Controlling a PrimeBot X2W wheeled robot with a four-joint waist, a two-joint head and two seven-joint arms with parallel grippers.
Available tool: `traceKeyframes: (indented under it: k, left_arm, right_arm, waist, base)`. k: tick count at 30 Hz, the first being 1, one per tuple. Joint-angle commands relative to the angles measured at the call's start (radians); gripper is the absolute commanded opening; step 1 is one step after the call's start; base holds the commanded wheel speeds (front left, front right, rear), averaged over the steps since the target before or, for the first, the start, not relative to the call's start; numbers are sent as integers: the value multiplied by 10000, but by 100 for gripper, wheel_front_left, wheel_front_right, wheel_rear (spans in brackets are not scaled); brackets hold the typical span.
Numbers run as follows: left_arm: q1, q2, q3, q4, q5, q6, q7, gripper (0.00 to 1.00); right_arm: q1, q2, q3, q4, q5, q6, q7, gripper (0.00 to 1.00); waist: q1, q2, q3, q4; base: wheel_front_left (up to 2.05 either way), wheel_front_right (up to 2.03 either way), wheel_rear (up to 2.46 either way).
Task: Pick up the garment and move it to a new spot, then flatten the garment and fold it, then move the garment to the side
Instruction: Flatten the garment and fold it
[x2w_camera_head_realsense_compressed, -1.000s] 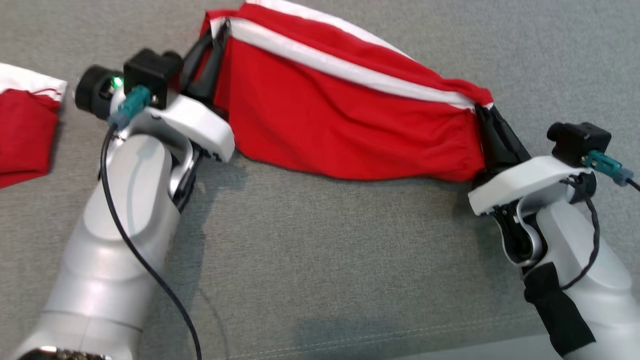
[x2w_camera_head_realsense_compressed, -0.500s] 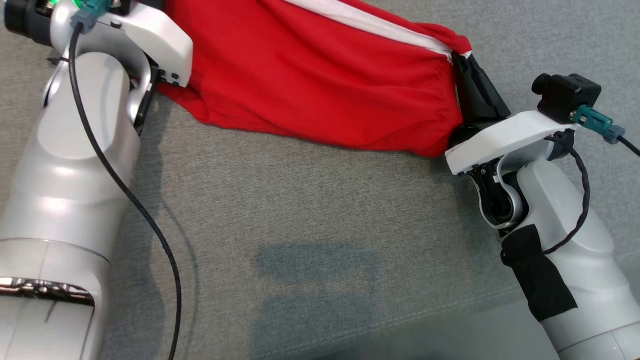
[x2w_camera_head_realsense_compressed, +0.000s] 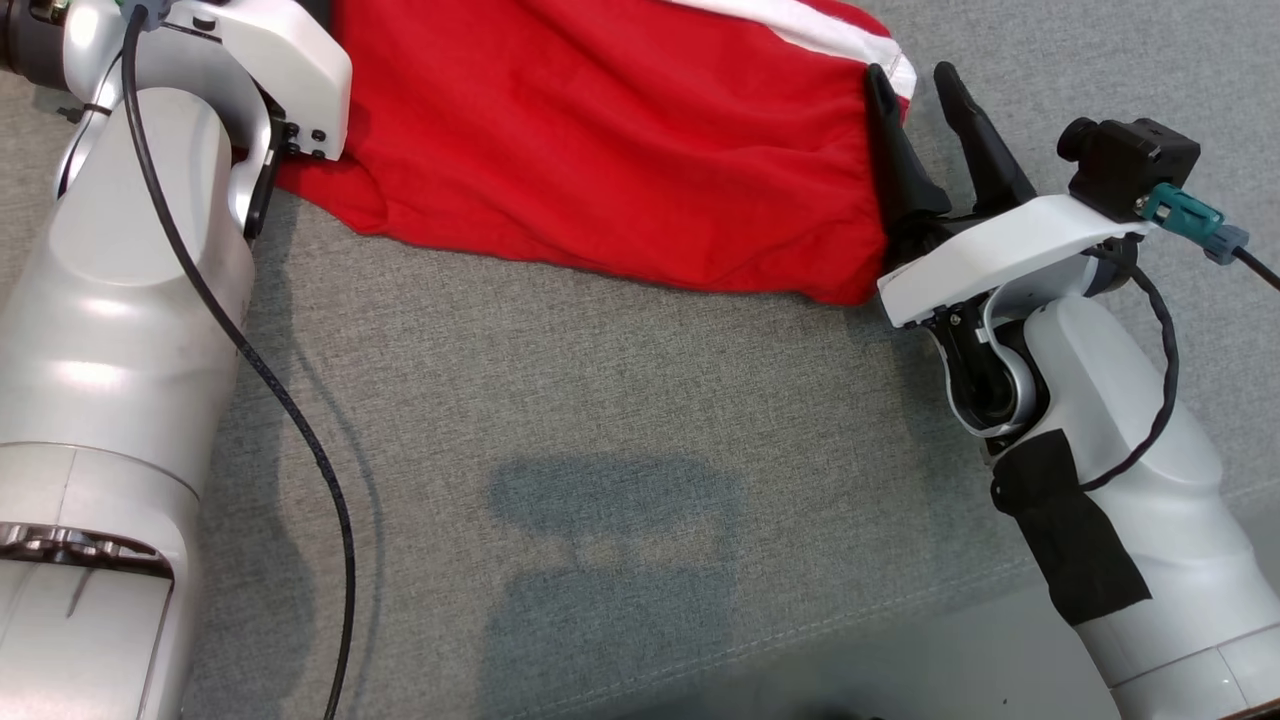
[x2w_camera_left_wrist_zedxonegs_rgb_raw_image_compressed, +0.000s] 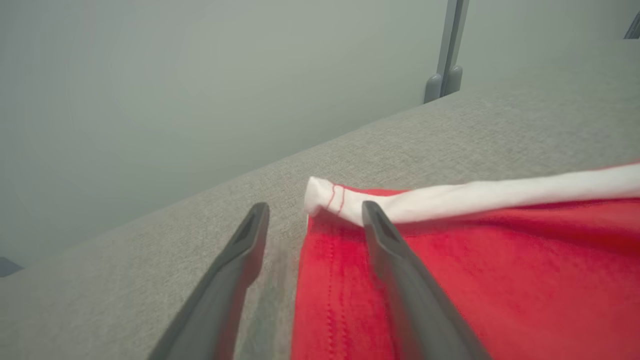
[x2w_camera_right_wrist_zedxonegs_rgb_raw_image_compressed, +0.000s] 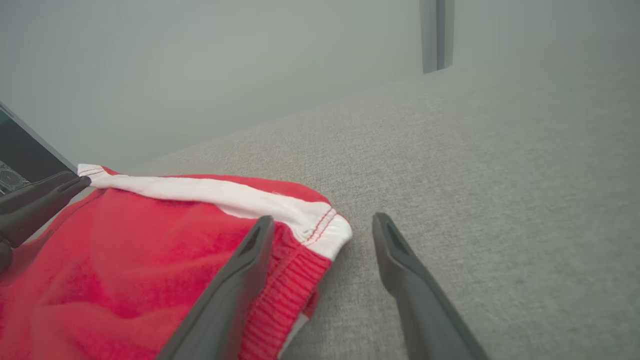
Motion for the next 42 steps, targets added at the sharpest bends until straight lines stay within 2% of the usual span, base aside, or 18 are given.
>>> traceKeyframes:
  k: [1, 7, 22, 32, 42]
  left_arm:
    - [-108, 281, 176, -166, -102, 162, -46, 100]
    - [442, 173, 173, -621, -225, 219, -46, 100]
    - [3425, -130, 953, -2162, -1125, 309, -46, 100]
    - [4762, -187, 1558, -2205, -1433, 386, -46, 100]
    - [4909, 218, 2426, -2167, -1670, 818, -46, 100]
  right_arm:
    - [70, 64, -18, -227, -196, 42, -134, 100]
    - [410, 65, -556, -587, -953, 42, -134, 100]
    - [2318, -152, -1922, -1724, -2676, 42, -134, 100]
    - [3232, -177, -2084, -2177, -3088, 42, -134, 100]
    - [3699, -120, -1822, -2854, -3110, 42, -134, 100]
  waist:
    - [0, 0, -94, 55]
    - [0, 0, -486, 216]
    - [0, 0, -2207, 531]
    - [0, 0, -2941, 178]
    - [0, 0, -2647, -542]
  base:
    - [0, 0, 0]
    - [0, 0, 0]
    - [0, 0, 0]
    - [0, 0, 0]
    - [0, 0, 0]
